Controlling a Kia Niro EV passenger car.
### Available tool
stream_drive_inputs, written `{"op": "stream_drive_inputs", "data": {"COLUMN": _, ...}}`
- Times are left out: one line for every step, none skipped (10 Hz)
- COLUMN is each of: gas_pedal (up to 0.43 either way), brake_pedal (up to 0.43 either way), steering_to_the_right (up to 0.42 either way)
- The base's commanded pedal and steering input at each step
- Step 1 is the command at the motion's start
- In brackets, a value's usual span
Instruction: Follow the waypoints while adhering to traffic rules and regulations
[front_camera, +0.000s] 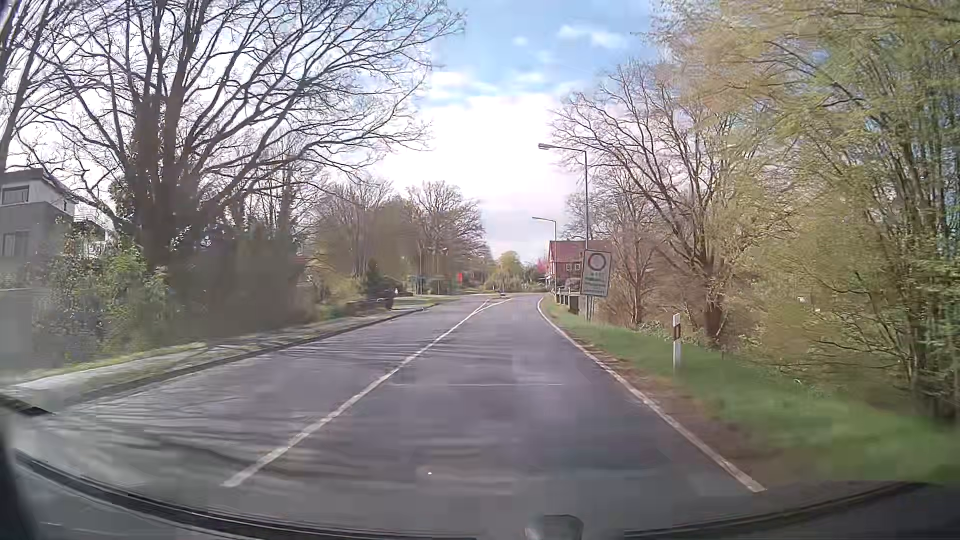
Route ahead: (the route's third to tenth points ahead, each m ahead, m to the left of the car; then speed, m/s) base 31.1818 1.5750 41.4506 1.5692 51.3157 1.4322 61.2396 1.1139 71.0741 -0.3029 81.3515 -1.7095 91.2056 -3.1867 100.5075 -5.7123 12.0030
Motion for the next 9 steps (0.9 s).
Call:
{"op": "stream_drive_inputs", "data": {"gas_pedal": 0.11, "brake_pedal": 0.0, "steering_to_the_right": 0.0}}
{"op": "stream_drive_inputs", "data": {"gas_pedal": 0.118, "brake_pedal": 0.0, "steering_to_the_right": 0.0}}
{"op": "stream_drive_inputs", "data": {"gas_pedal": 0.118, "brake_pedal": 0.0, "steering_to_the_right": 0.0}}
{"op": "stream_drive_inputs", "data": {"gas_pedal": 0.118, "brake_pedal": 0.0, "steering_to_the_right": 0.0}}
{"op": "stream_drive_inputs", "data": {"gas_pedal": 0.118, "brake_pedal": 0.0, "steering_to_the_right": 0.0}}
{"op": "stream_drive_inputs", "data": {"gas_pedal": 0.118, "brake_pedal": 0.0, "steering_to_the_right": 0.0}}
{"op": "stream_drive_inputs", "data": {"gas_pedal": 0.118, "brake_pedal": 0.0, "steering_to_the_right": 0.0}}
{"op": "stream_drive_inputs", "data": {"gas_pedal": 0.118, "brake_pedal": 0.0, "steering_to_the_right": 0.001}}
{"op": "stream_drive_inputs", "data": {"gas_pedal": 0.118, "brake_pedal": 0.0, "steering_to_the_right": 0.001}}
